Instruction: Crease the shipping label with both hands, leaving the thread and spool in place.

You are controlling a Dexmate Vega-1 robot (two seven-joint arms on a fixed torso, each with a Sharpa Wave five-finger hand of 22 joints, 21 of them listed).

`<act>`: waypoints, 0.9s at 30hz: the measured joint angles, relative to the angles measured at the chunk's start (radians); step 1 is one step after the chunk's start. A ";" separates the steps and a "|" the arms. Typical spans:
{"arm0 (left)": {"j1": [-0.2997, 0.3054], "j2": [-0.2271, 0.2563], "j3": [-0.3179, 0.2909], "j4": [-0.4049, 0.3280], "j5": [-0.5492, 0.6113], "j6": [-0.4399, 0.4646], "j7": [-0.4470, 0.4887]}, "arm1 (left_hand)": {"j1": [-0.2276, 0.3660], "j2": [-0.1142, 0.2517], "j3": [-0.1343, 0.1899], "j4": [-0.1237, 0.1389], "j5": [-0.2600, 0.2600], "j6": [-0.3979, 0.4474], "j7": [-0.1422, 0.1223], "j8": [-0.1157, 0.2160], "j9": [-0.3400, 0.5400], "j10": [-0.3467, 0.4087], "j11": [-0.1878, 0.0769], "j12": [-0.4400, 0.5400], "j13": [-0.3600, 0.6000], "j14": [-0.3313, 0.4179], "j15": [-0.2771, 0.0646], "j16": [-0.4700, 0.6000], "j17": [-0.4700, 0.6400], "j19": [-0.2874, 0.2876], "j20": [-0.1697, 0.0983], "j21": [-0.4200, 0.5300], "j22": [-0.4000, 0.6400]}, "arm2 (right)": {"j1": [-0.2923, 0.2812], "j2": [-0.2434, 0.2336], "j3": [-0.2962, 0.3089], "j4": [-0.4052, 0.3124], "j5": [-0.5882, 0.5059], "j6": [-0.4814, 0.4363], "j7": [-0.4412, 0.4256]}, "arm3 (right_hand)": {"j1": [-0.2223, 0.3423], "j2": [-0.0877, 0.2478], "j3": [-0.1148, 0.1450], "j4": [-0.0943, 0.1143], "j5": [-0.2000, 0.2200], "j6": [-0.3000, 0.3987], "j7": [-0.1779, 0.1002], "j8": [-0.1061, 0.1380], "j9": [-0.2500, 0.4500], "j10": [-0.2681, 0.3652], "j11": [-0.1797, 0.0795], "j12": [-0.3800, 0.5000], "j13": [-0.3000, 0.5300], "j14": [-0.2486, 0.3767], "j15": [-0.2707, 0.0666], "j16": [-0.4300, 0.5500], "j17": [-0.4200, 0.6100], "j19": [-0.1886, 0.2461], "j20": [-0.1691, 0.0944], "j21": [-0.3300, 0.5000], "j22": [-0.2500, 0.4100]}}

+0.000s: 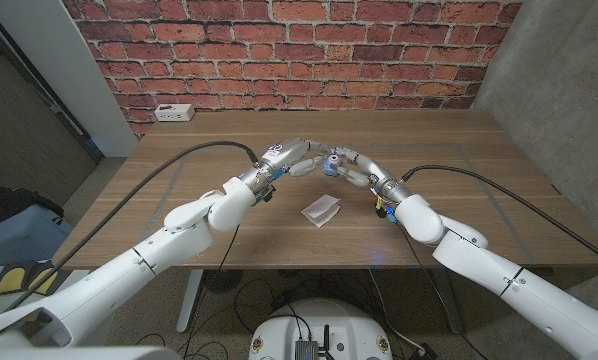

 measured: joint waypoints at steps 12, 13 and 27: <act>0.044 -0.010 -0.048 0.058 -0.156 -0.127 0.063 | -0.017 -0.007 -0.029 -0.029 -0.029 -0.171 -0.067 0.000 -0.075 -0.164 -0.014 -0.011 -0.063 -0.152 -0.013 -0.007 -0.042 -0.072 -0.029 -0.037 -0.009 | -0.011 0.041 0.020 0.044 0.083 0.089 -0.024 | -0.021 -0.013 -0.017 0.002 0.000 -0.005 0.005 0.004 0.000 0.007 0.018 0.000 0.000 0.011 0.000 0.000 -0.005 0.018 -0.018 0.003 0.000; 0.044 -0.010 -0.048 0.058 -0.169 -0.140 0.064 | -0.017 -0.007 -0.032 -0.032 -0.033 -0.185 -0.072 0.000 -0.082 -0.177 -0.017 -0.012 -0.069 -0.165 -0.015 -0.007 -0.045 -0.080 -0.031 -0.042 -0.009 | -0.012 0.045 0.021 0.046 0.083 0.089 -0.024 | -0.023 -0.015 -0.018 0.001 0.000 -0.009 0.009 0.004 -0.001 0.007 0.021 0.000 0.000 0.011 0.001 0.000 -0.007 0.020 -0.015 0.003 0.000; 0.051 -0.029 -0.118 0.238 -0.407 -0.319 -0.004 | -0.050 -0.011 -0.098 -0.047 -0.087 -0.370 -0.116 0.000 -0.161 -0.355 -0.088 -0.012 -0.163 -0.336 -0.034 -0.012 -0.061 -0.165 -0.094 -0.099 -0.014 | -0.032 0.118 0.047 0.111 0.204 0.238 -0.085 | -0.026 -0.085 -0.052 -0.061 0.000 -0.008 0.081 0.007 -0.003 0.022 0.094 0.004 0.000 0.043 0.032 -0.004 -0.028 0.054 -0.007 0.003 -0.003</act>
